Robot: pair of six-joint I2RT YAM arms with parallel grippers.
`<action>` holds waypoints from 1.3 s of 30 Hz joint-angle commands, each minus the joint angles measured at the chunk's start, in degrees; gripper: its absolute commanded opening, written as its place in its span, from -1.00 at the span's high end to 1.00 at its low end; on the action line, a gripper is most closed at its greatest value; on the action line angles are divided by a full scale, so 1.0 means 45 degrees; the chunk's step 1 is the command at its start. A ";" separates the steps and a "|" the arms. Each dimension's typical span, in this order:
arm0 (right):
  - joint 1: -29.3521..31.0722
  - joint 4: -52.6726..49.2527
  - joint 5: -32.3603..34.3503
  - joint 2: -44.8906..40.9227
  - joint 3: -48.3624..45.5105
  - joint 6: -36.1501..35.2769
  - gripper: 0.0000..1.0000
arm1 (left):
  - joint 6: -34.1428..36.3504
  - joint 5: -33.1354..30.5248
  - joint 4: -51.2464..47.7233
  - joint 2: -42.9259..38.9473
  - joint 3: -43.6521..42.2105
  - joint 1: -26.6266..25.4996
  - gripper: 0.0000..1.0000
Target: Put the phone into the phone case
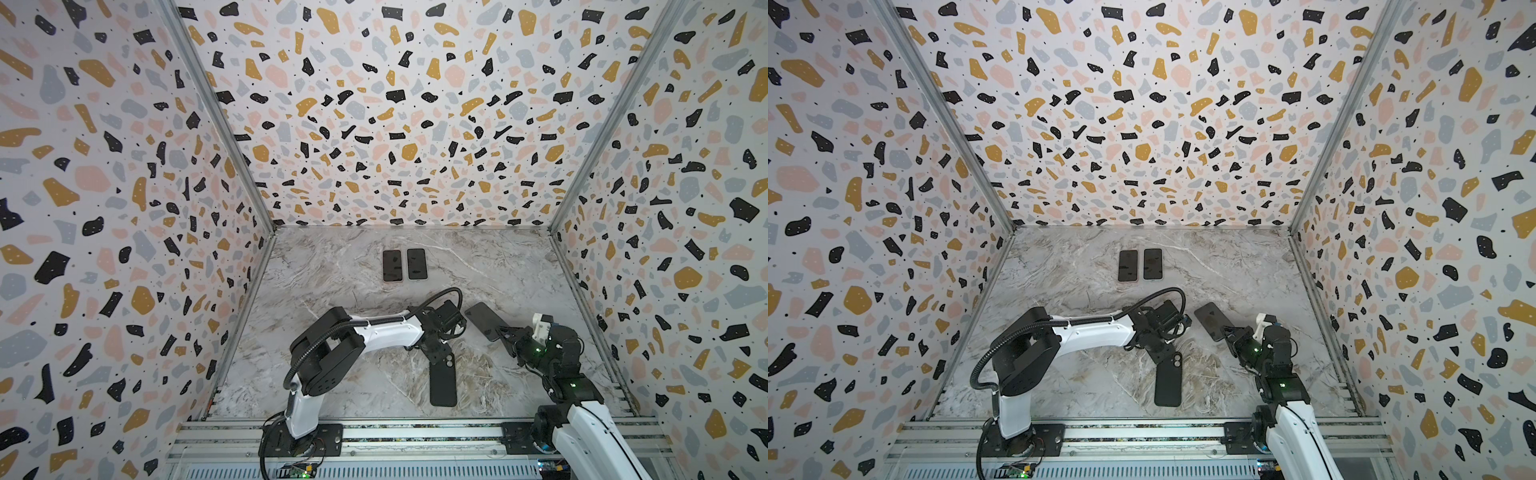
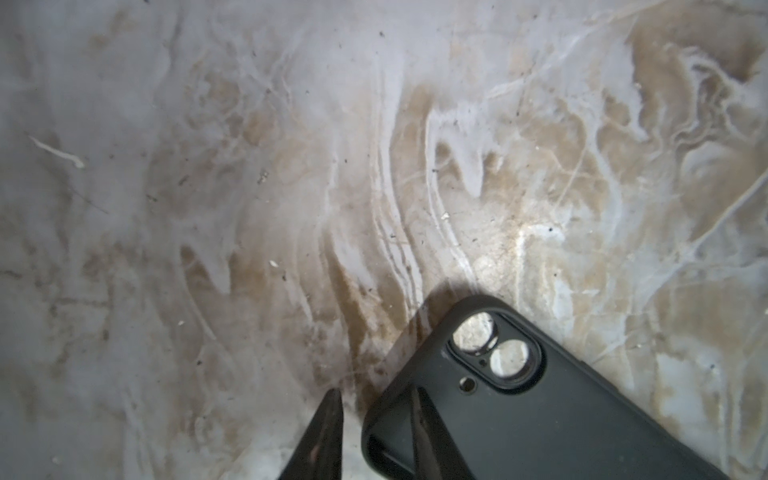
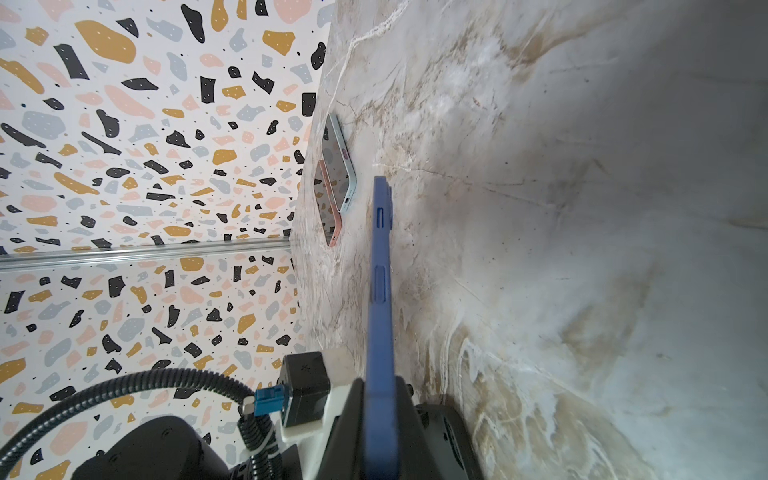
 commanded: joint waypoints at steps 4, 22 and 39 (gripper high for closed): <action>-0.0044 0.0748 -0.0217 -0.0017 0.0335 -0.0295 1.00 | -0.0245 -0.0418 0.0066 0.0208 -0.0351 -0.0054 0.56; -0.0030 0.0163 -0.0591 0.0404 0.0884 -0.1359 1.00 | -0.2870 -0.1953 0.0863 -0.1907 -0.2206 0.0790 0.91; 0.2429 0.2609 -0.4301 0.3783 0.1654 -0.3519 1.00 | -0.7236 -0.2390 0.1787 -0.4815 -0.6041 0.2857 0.85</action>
